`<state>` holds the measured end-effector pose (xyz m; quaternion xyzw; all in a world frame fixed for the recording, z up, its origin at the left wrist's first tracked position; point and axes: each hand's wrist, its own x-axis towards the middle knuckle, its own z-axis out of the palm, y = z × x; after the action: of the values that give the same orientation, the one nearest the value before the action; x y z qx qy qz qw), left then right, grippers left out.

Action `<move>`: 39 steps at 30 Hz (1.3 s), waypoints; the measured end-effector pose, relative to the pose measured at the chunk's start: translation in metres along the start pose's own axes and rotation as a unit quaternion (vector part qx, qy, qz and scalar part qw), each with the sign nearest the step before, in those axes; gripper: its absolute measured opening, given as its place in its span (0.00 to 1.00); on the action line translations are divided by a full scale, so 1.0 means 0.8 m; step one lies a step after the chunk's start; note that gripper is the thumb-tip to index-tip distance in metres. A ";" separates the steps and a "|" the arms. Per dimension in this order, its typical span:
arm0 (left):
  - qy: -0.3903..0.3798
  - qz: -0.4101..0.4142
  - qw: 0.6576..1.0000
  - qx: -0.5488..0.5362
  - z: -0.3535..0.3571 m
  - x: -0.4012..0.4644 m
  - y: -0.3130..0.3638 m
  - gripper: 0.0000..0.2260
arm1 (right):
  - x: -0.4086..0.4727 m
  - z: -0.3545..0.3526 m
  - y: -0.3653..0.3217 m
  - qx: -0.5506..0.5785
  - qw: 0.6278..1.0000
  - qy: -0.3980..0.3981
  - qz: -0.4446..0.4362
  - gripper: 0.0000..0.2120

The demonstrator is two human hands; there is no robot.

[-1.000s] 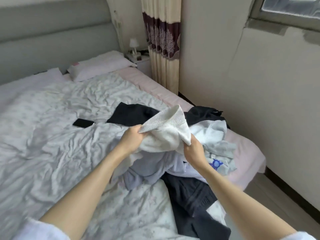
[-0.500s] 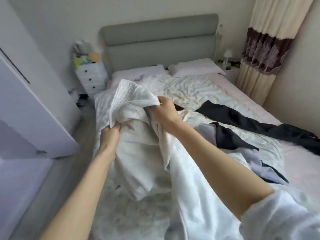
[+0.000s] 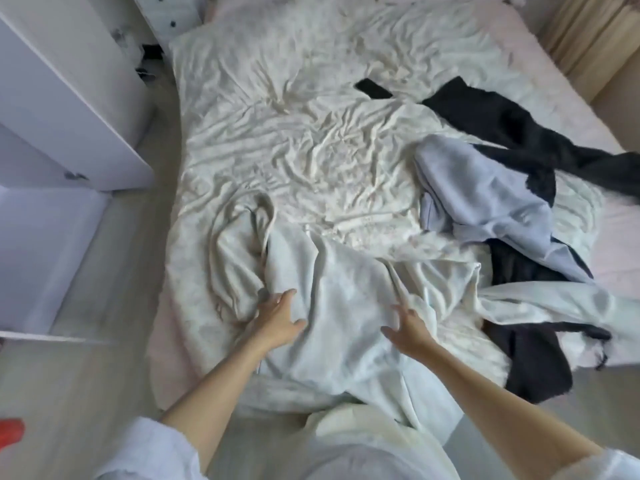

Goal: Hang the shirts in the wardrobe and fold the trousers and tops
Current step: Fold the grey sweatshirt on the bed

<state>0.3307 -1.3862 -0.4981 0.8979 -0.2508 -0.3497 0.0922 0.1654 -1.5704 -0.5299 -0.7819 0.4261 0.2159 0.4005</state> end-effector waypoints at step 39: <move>0.231 0.315 0.884 -0.257 -0.072 -0.117 0.042 0.18 | -0.183 -0.101 0.037 0.571 0.813 0.094 -0.062 0.10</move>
<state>0.2976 -1.3677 -0.3894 0.7715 -0.3936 -0.1369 0.4808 0.0607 -1.5734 -0.3962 -0.4537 0.4591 -0.1659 0.7455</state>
